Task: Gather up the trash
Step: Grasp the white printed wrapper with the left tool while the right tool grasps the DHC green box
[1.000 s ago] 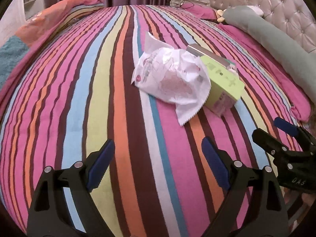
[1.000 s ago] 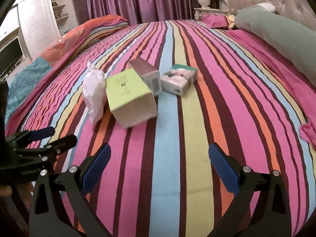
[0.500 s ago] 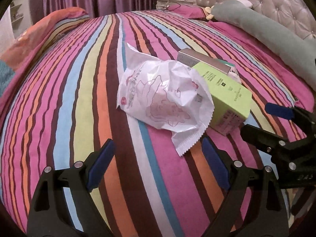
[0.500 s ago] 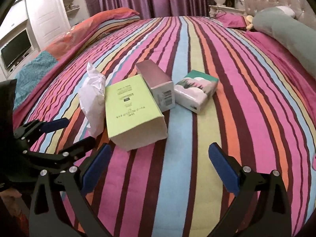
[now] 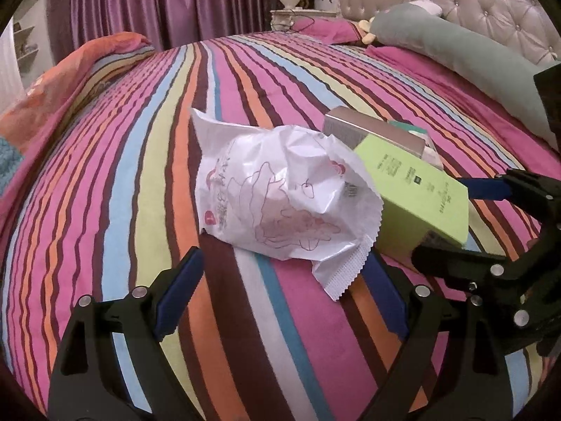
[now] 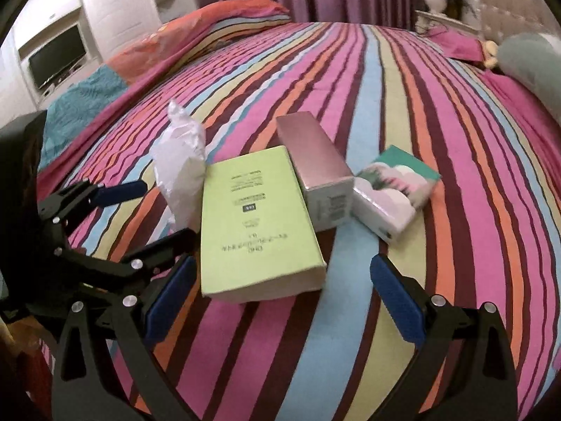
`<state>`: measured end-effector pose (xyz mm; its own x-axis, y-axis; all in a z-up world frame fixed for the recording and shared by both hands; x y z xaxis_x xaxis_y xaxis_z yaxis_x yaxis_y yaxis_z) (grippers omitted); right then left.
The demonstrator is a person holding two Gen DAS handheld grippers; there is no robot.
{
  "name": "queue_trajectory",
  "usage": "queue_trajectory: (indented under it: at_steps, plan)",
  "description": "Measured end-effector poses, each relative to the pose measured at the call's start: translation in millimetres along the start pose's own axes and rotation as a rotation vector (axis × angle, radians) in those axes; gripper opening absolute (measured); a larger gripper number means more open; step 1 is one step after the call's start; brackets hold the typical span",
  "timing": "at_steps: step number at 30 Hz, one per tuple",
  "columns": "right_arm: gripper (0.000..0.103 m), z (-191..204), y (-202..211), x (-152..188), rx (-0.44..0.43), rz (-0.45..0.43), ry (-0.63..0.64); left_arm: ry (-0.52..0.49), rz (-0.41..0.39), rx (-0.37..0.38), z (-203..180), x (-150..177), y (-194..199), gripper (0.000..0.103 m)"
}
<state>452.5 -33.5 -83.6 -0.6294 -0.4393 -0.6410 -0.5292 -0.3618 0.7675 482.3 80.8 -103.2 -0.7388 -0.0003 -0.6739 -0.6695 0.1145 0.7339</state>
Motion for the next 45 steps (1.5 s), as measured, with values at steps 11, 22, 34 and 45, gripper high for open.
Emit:
queue_trajectory:
  at_steps: [11, 22, 34, 45]
  plan:
    - [0.095, 6.6, -9.9, 3.4, 0.008, -0.011, 0.019, 0.136, -0.040, 0.040, 29.9, -7.6, 5.4, 0.087]
    - [0.095, 7.1, -15.5, 3.3, 0.034, -0.015, 0.019, -0.212, 0.031, -0.081, 7.3, -29.4, -12.0, 0.087]
    - [0.093, -3.2, -23.8, 3.4, 0.084, -0.006, -0.033, -0.244, 0.085, -0.113, 11.6, -34.1, -45.1, 0.076]
    - [0.064, -0.3, 2.0, 23.0, 0.086, -0.018, -0.116, 0.002, 0.061, 0.008, 24.9, -16.5, -12.5, 0.053]
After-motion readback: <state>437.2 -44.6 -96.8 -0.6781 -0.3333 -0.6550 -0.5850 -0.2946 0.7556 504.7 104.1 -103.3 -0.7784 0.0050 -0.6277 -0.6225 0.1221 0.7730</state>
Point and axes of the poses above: each gripper's, at about its wrist camera, not at the fingertips, and y roughly against the way its jaws point, z to its left, x to its underside, the point moved 9 cm from there along -y, roughly the way its jaws point, and after that the axes turned 8 degrees about x, right-handed, at the moved point
